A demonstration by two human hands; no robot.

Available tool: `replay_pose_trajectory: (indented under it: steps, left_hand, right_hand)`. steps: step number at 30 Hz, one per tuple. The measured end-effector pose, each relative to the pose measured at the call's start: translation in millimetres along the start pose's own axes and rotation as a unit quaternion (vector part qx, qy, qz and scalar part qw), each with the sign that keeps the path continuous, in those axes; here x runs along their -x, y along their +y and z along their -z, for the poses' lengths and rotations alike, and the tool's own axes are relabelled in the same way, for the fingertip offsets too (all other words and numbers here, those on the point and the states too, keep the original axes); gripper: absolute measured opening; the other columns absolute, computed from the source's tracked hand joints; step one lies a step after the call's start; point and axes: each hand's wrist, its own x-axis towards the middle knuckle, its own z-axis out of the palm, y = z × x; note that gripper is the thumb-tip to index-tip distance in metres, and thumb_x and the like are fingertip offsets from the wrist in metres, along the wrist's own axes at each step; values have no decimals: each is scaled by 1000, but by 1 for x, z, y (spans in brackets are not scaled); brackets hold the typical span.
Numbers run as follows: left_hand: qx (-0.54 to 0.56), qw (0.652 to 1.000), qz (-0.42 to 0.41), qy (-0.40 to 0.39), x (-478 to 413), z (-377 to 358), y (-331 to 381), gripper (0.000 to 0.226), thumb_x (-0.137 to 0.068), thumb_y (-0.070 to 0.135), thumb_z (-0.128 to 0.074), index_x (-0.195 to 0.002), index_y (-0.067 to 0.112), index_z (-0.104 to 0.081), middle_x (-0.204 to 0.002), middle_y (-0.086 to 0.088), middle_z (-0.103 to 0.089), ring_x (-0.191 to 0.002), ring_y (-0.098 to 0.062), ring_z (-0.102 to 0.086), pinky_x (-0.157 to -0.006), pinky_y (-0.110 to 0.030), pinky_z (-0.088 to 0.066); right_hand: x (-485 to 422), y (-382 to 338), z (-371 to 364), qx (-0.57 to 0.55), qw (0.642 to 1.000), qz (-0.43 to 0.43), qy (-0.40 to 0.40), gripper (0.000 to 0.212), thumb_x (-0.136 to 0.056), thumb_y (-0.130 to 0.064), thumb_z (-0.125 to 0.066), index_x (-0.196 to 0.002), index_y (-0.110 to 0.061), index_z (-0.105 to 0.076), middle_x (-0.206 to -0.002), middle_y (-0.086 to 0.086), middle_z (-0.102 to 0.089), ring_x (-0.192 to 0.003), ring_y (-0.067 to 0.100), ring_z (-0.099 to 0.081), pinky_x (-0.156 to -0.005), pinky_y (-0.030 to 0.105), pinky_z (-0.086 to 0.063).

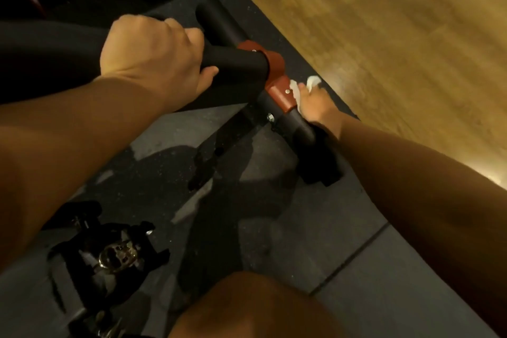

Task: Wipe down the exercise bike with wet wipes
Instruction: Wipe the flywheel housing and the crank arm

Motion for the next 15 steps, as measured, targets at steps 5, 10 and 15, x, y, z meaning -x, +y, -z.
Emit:
replay_pose_trajectory:
  steps: [5, 10, 15]
  left_hand:
    - [10, 1000, 21, 10, 2, -3, 1, 54, -93, 60, -30, -92, 10, -50, -64, -12, -39, -49, -25, -34, -44, -28, -16]
    - [-7, 998, 42, 43, 6, -6, 4, 51, -94, 60, -33, -86, 12, -48, -61, -10, -38, -44, -23, -28, -44, -29, -19]
    - [239, 968, 78, -27, 18, -17, 10, 48, -102, 45, -40, -128, 6, -47, -100, -20, -51, -89, -36, -51, -75, -44, -39]
  right_hand:
    - [34, 1, -5, 71, 994, 76, 35, 71, -92, -67, -30, -138, -14, -42, -112, 14, -63, -106, 33, -61, -81, 33, -43]
    - [86, 35, -13, 252, 964, 52, 61, 100, -77, -57, -67, -150, -13, -15, -133, 16, -48, -115, 36, -55, -90, 45, -48]
    - [53, -2, -38, 286, 954, 7, 92, 127, -64, -34, -85, -153, -5, 1, -137, 23, -46, -123, 39, -51, -104, 50, -41]
